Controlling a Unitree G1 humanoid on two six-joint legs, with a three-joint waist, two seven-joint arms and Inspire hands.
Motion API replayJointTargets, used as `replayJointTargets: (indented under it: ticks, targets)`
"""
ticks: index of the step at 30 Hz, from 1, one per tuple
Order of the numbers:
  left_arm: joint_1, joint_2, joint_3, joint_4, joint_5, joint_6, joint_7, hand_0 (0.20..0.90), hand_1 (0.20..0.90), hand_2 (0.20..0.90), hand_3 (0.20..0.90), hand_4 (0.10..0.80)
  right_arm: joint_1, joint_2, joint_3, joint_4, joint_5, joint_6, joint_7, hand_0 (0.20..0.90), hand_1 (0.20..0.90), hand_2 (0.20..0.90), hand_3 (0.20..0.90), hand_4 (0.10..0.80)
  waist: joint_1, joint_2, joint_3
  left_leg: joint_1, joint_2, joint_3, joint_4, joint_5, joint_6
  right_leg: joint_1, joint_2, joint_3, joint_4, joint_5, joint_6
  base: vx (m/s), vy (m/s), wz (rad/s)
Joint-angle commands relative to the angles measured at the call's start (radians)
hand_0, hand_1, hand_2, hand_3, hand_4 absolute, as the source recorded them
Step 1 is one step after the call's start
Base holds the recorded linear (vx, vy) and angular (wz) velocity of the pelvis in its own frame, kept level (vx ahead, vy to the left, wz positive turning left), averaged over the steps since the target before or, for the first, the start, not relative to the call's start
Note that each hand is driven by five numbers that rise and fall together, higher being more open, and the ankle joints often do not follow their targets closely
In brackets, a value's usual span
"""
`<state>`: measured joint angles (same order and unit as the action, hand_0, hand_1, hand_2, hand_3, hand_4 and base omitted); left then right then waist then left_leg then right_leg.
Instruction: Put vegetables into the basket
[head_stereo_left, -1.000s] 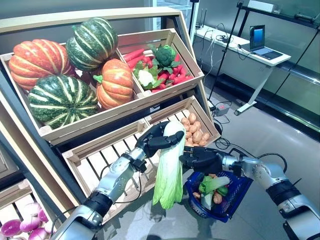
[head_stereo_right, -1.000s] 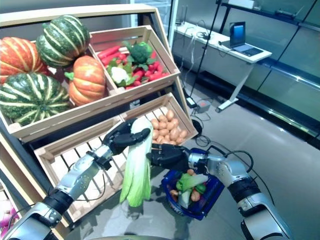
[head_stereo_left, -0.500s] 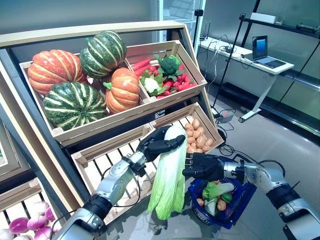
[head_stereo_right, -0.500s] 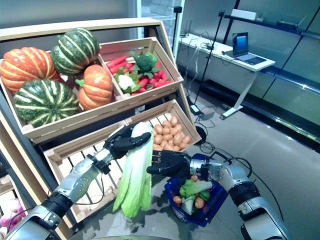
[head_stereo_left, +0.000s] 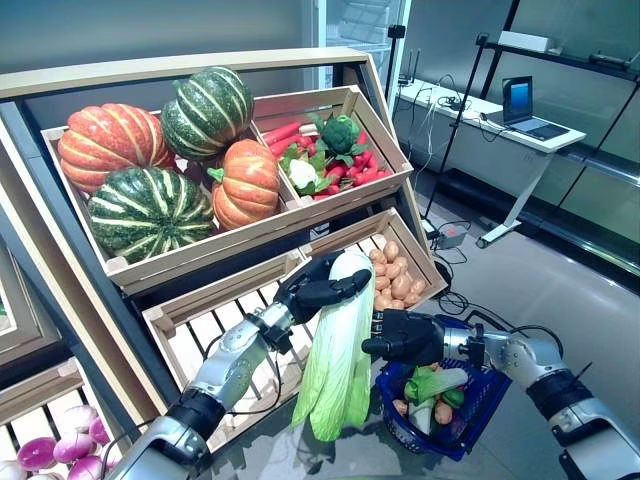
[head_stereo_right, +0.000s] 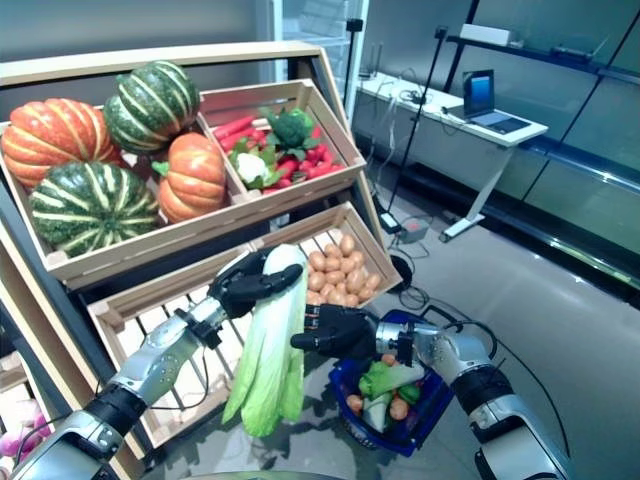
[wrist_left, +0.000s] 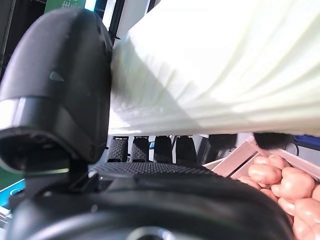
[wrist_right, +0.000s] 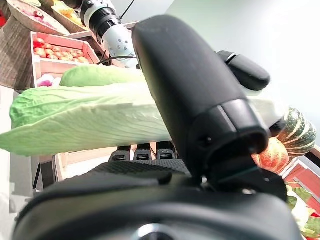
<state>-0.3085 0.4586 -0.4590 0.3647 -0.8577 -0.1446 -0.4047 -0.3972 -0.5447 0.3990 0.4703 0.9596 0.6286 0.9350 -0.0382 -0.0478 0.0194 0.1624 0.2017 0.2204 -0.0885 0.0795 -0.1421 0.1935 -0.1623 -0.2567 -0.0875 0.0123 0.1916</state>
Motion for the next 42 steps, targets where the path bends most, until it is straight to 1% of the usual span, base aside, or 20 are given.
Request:
replayJointTargets:
  ticks: [1, 6, 12, 17, 23, 24, 29, 36, 42]
  targets:
    - [-0.203, -0.106, 0.037, -0.068, -0.133, -0.128, -0.004, 0.3, 0.3, 0.3, 0.3, 0.4, -0.059, 0.126, 0.056, -0.044, 0.12, 0.025, 0.141, 0.9, 0.9, 0.9, 0.9, 0.8, 0.006, -0.002, -0.006, -0.008, 0.013, 0.003, 0.001, -0.047, 0.001, -0.039, -0.017, 0.027, 0.0, 0.037, -0.037, 0.0, 0.0, 0.0]
    - [-0.197, -0.14, 0.002, -0.15, -0.147, -0.118, 0.005, 0.3, 0.3, 0.3, 0.3, 0.4, -0.073, 0.167, 0.068, 0.035, 0.087, 0.024, 0.045, 0.9, 0.9, 0.9, 0.9, 0.8, 0.016, -0.002, -0.005, -0.008, 0.013, -0.003, 0.001, -0.049, 0.004, -0.038, -0.016, 0.025, 0.0, 0.037, -0.039, 0.0, 0.0, 0.0]
    - [-0.202, -0.181, -0.034, -0.188, -0.178, -0.098, -0.002, 0.3, 0.3, 0.3, 0.3, 0.4, -0.121, 0.212, 0.081, 0.146, 0.08, 0.011, -0.042, 0.9, 0.9, 0.9, 0.9, 0.8, 0.031, -0.002, -0.005, -0.007, 0.012, -0.012, 0.001, -0.052, 0.005, -0.034, -0.016, 0.021, 0.0, 0.036, -0.042, 0.0, 0.0, 0.0]
    - [-0.209, -0.21, -0.063, -0.203, -0.2, -0.078, -0.003, 0.3, 0.3, 0.3, 0.3, 0.4, -0.174, 0.248, 0.084, 0.236, 0.097, -0.003, -0.07, 0.9, 0.9, 0.9, 0.9, 0.8, 0.041, 0.0, -0.004, -0.005, 0.01, -0.019, 0.001, -0.055, 0.006, -0.03, -0.015, 0.019, 0.0, 0.035, -0.045, 0.004, 0.0, 0.02]
    - [-0.204, -0.233, -0.099, -0.21, -0.201, -0.063, -0.001, 0.3, 0.3, 0.3, 0.3, 0.4, -0.211, 0.278, 0.087, 0.249, 0.14, -0.037, -0.104, 0.9, 0.9, 0.9, 0.9, 0.8, 0.047, 0.001, -0.007, -0.005, 0.009, -0.025, 0.001, -0.058, 0.006, -0.027, -0.015, 0.015, 0.0, 0.035, -0.044, 0.009, -0.002, 0.05]
    - [-0.203, -0.233, -0.104, -0.204, -0.202, -0.062, 0.0, 0.3, 0.3, 0.3, 0.3, 0.4, -0.225, 0.281, 0.083, 0.248, 0.172, -0.054, -0.133, 0.3, 0.3, 0.3, 0.3, 0.4, 0.048, 0.002, -0.008, -0.005, 0.008, -0.026, 0.001, -0.057, 0.006, -0.027, -0.015, 0.015, 0.0, 0.035, -0.044, 0.0, 0.0, 0.0]
    - [-0.195, -0.224, -0.096, -0.196, -0.194, -0.059, 0.004, 0.3, 0.3, 0.3, 0.3, 0.4, -0.229, 0.274, 0.063, 0.234, 0.188, -0.059, -0.164, 0.3, 0.3, 0.3, 0.3, 0.4, 0.048, 0.001, -0.009, -0.006, 0.007, -0.028, 0.001, -0.059, 0.007, -0.027, -0.016, 0.015, 0.0, 0.036, -0.043, 0.004, 0.008, 0.06]
    - [-0.193, -0.202, -0.073, -0.2, -0.162, -0.069, 0.021, 0.3, 0.3, 0.3, 0.3, 0.4, -0.21, 0.242, 0.044, 0.256, 0.157, -0.051, -0.161, 0.3, 0.3, 0.3, 0.3, 0.4, 0.046, 0.001, -0.011, -0.007, 0.008, -0.027, 0.001, -0.058, 0.009, -0.03, -0.016, 0.017, 0.0, 0.036, -0.044, 0.005, 0.002, 0.05]
    - [-0.196, -0.17, -0.052, -0.206, -0.141, -0.07, 0.04, 0.3, 0.3, 0.3, 0.3, 0.4, -0.181, 0.212, 0.04, 0.26, 0.134, -0.048, -0.163, 0.3, 0.3, 0.3, 0.3, 0.4, 0.042, 0.001, -0.012, -0.004, 0.009, -0.021, 0.001, -0.057, 0.009, -0.032, -0.016, 0.021, 0.0, 0.038, -0.043, 0.0, 0.0, 0.0]
